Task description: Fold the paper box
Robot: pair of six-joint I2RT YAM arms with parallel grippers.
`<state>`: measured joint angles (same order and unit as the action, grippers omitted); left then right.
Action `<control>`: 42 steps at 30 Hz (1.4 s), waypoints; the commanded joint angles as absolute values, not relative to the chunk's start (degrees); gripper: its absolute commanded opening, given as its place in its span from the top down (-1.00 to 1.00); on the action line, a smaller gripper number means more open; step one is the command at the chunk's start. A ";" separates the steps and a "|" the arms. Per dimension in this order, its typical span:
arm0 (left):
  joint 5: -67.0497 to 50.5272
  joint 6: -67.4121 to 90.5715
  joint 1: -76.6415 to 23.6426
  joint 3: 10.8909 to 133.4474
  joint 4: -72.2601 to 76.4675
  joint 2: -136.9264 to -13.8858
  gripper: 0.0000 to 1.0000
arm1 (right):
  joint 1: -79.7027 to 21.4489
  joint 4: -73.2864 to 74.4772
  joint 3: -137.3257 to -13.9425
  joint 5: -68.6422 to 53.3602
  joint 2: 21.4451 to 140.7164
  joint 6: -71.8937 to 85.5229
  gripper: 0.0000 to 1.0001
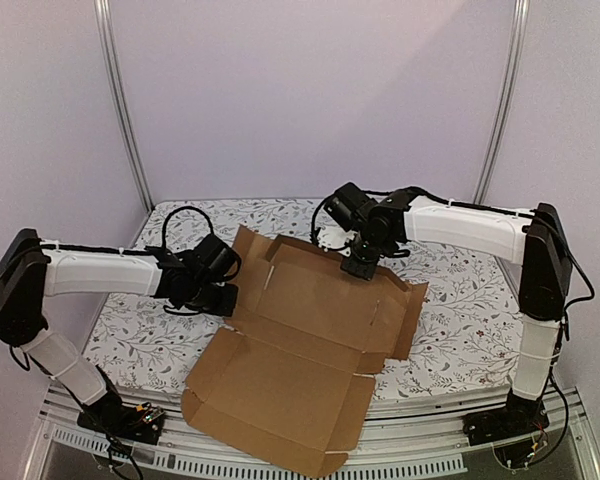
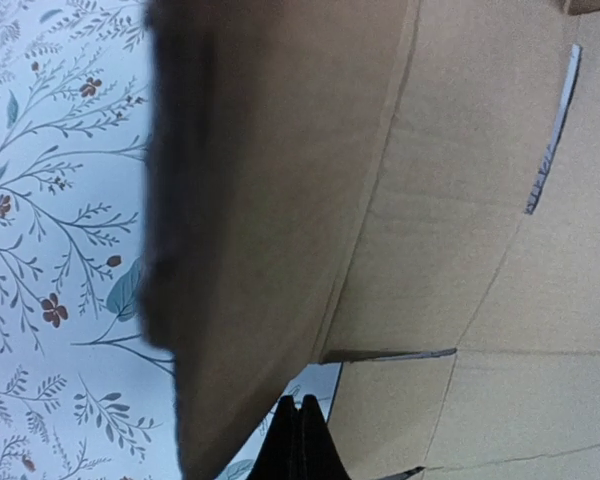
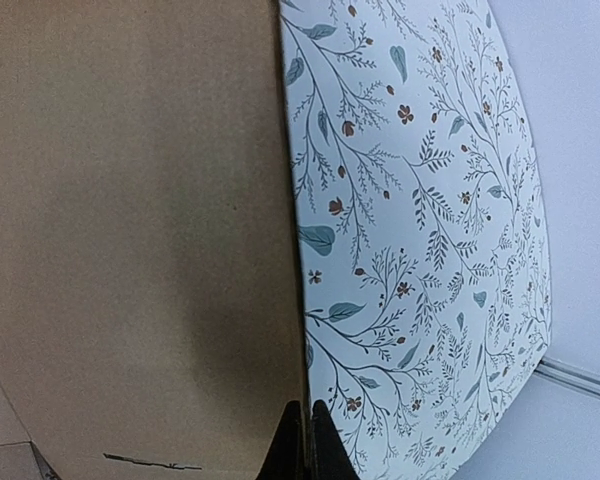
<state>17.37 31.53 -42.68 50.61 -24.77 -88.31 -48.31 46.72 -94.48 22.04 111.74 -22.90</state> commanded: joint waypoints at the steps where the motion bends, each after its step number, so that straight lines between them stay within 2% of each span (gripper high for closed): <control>1: 16.92 31.60 -41.37 49.57 -24.23 -92.18 1.00 | -48.14 46.75 -94.49 20.35 112.38 -21.41 1.00; 10: 13.15 31.79 -41.39 49.44 -22.95 -93.45 1.00 | -48.12 46.76 -94.13 20.47 112.41 -21.09 1.00; 27: -2.93 33.27 -44.08 50.34 -22.13 -90.00 1.00 | -48.08 46.32 -94.57 21.34 112.85 -19.80 1.00; 42: -3.12 36.94 -49.31 50.76 -17.26 -92.05 1.00 | -48.12 46.41 -93.92 20.16 112.25 -18.31 1.00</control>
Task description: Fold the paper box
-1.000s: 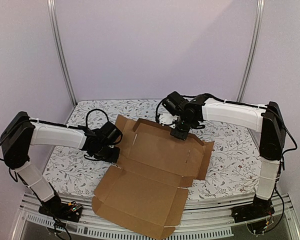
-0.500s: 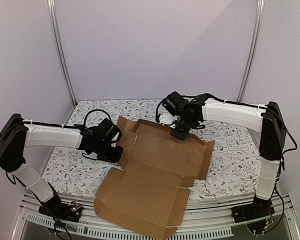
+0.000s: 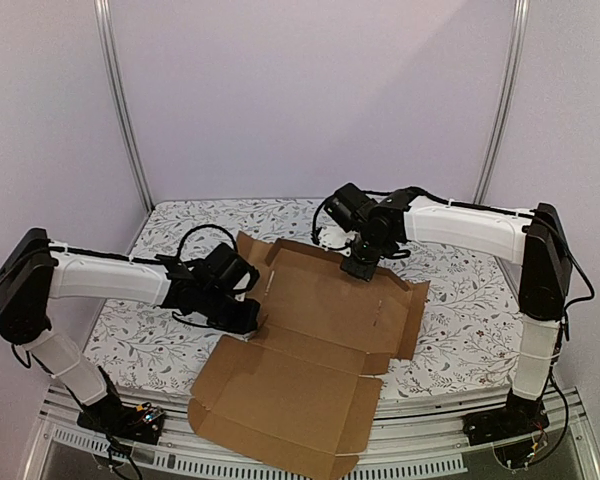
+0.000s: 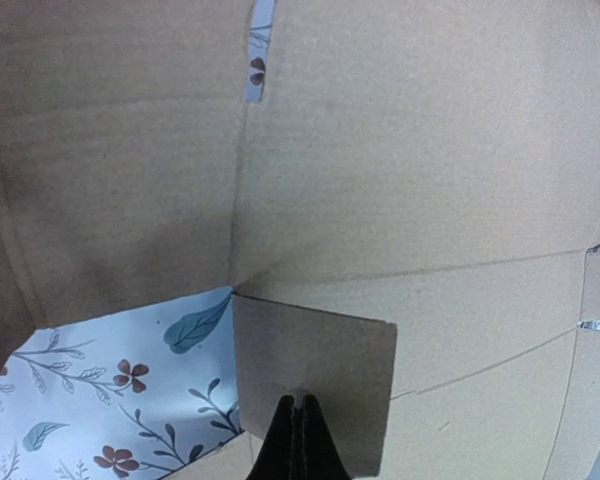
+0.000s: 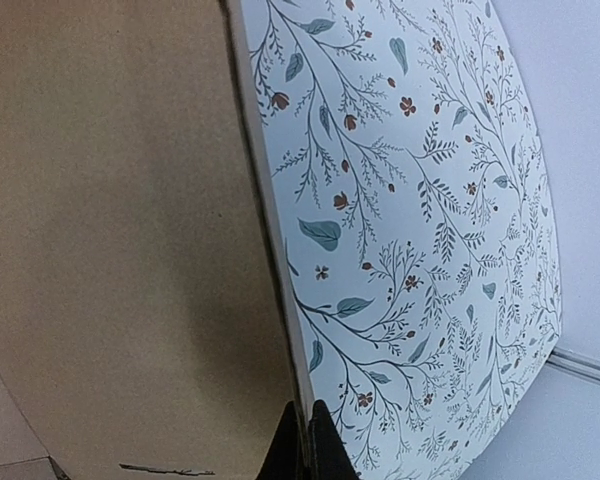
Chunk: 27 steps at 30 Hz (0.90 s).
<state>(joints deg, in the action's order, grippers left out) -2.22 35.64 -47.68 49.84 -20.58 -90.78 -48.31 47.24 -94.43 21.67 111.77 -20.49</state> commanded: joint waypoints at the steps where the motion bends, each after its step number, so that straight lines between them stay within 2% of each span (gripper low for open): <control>1: -3.07 36.93 -49.57 50.81 -16.90 -92.52 1.00 | -48.10 46.45 -93.80 20.05 112.19 -18.16 1.00; 12: -1.58 36.86 -51.46 52.20 -16.54 -98.24 1.00 | -48.13 46.41 -92.26 19.78 111.51 -17.87 1.00; 27: 4.42 31.94 -51.13 57.71 -26.47 -89.07 1.00 | -48.80 40.96 -89.66 26.98 107.92 -22.41 1.00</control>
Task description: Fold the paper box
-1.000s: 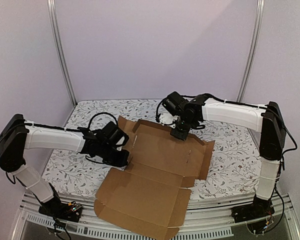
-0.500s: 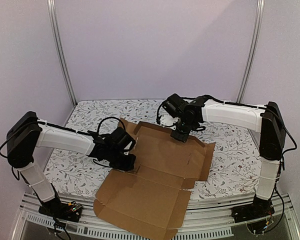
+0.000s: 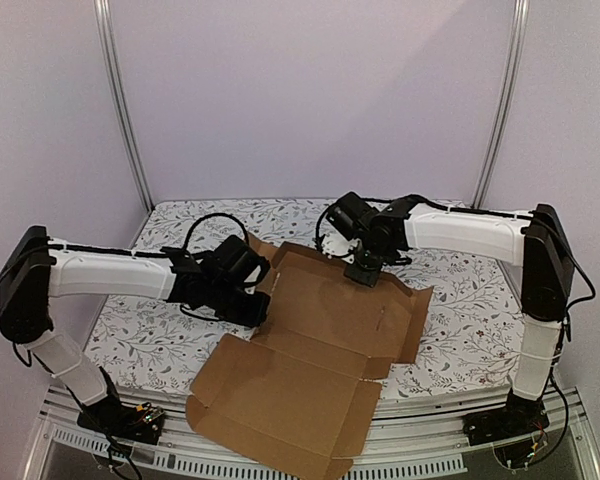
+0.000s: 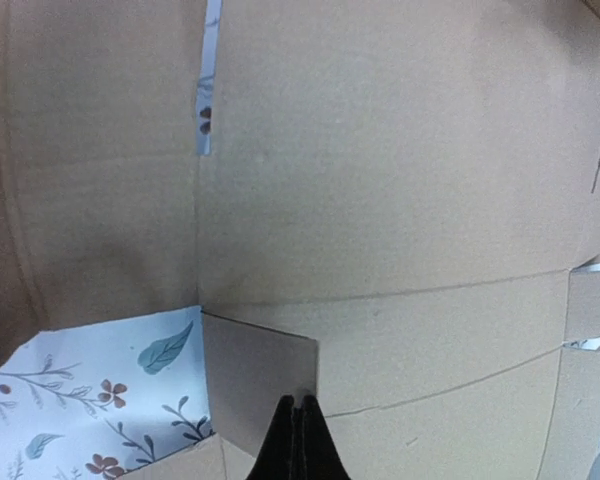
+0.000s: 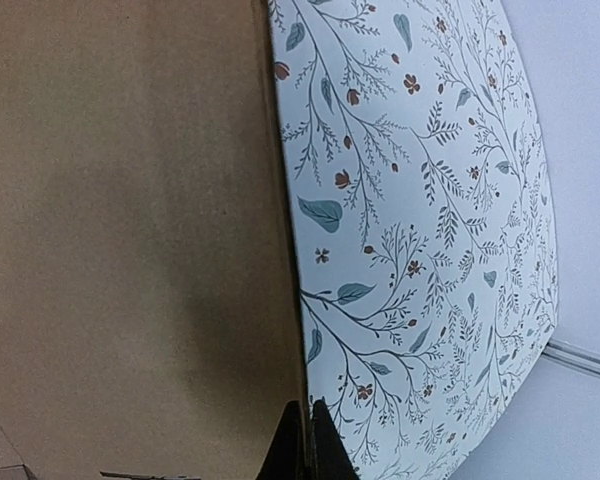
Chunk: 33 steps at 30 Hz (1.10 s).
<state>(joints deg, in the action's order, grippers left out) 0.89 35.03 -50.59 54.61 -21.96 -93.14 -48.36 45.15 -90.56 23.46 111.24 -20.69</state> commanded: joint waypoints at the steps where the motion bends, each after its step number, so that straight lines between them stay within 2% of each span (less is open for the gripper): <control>1: 4.99 31.30 -50.97 58.38 -27.72 -88.37 1.00 | -49.00 40.42 -89.53 27.98 107.61 -23.41 1.00; 12: 10.29 28.25 -47.92 61.07 -34.55 -78.77 1.00 | -52.68 30.87 -85.43 37.22 105.00 -34.53 1.00; 22: 16.76 31.52 -44.08 52.30 -30.56 -65.92 1.00 | -58.19 16.95 -77.86 45.36 101.35 -43.34 1.00; 33: 14.90 31.34 -42.15 45.16 -26.98 -57.45 0.95 | -60.52 -7.27 -70.23 55.87 101.51 -55.35 1.00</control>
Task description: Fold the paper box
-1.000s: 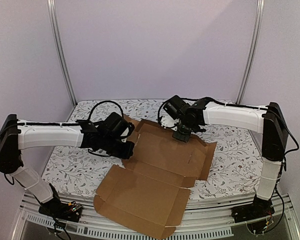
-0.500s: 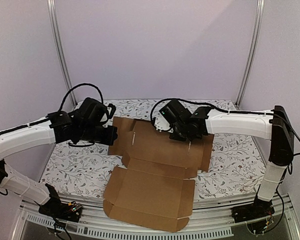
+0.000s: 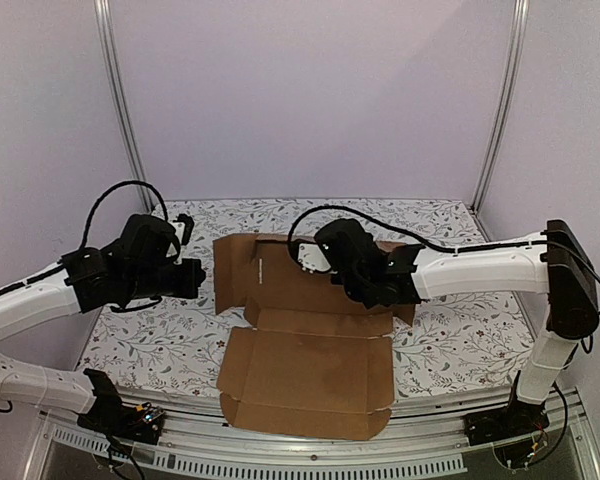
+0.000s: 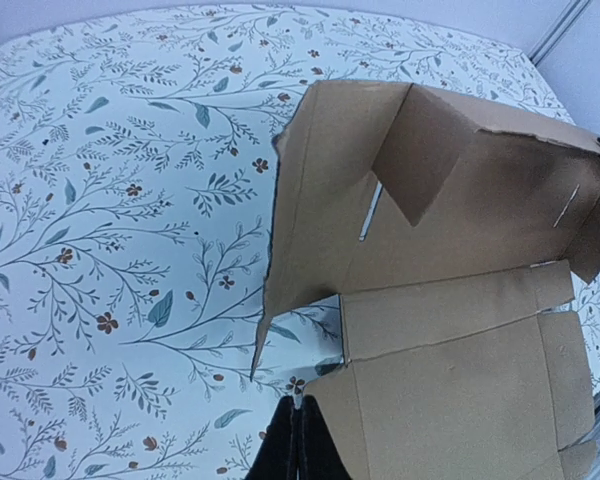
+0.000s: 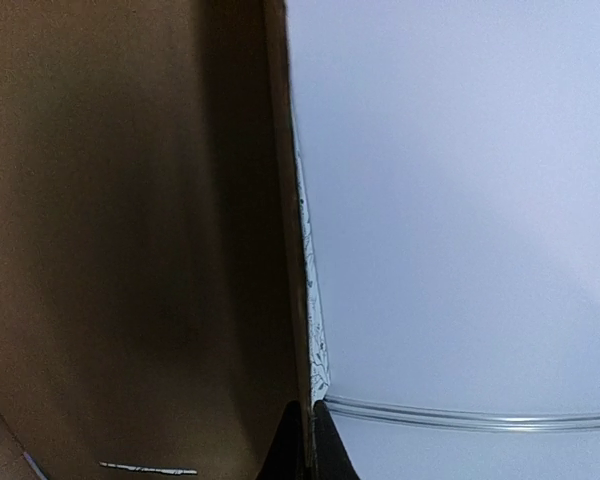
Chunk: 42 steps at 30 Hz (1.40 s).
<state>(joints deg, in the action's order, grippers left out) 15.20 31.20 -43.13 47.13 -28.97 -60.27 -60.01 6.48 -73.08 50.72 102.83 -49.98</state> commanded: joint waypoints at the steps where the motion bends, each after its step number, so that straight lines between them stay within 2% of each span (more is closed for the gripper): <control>1: 14.79 31.28 -42.11 44.83 -27.01 -56.81 0.94 | -60.61 -10.19 -69.21 56.09 101.48 -57.41 1.00; 15: 15.42 31.43 -41.33 39.65 -24.58 -54.92 0.96 | -63.46 -40.33 -59.23 57.26 105.93 -77.87 1.00; 34: 10.83 28.99 -38.24 34.73 -15.17 -61.12 1.00 | -64.32 -44.64 -53.75 58.90 107.79 -79.25 1.00; 42: 15.43 28.16 -37.53 35.39 -16.53 -60.93 1.00 | -65.17 -44.96 -53.27 59.74 107.67 -78.93 1.00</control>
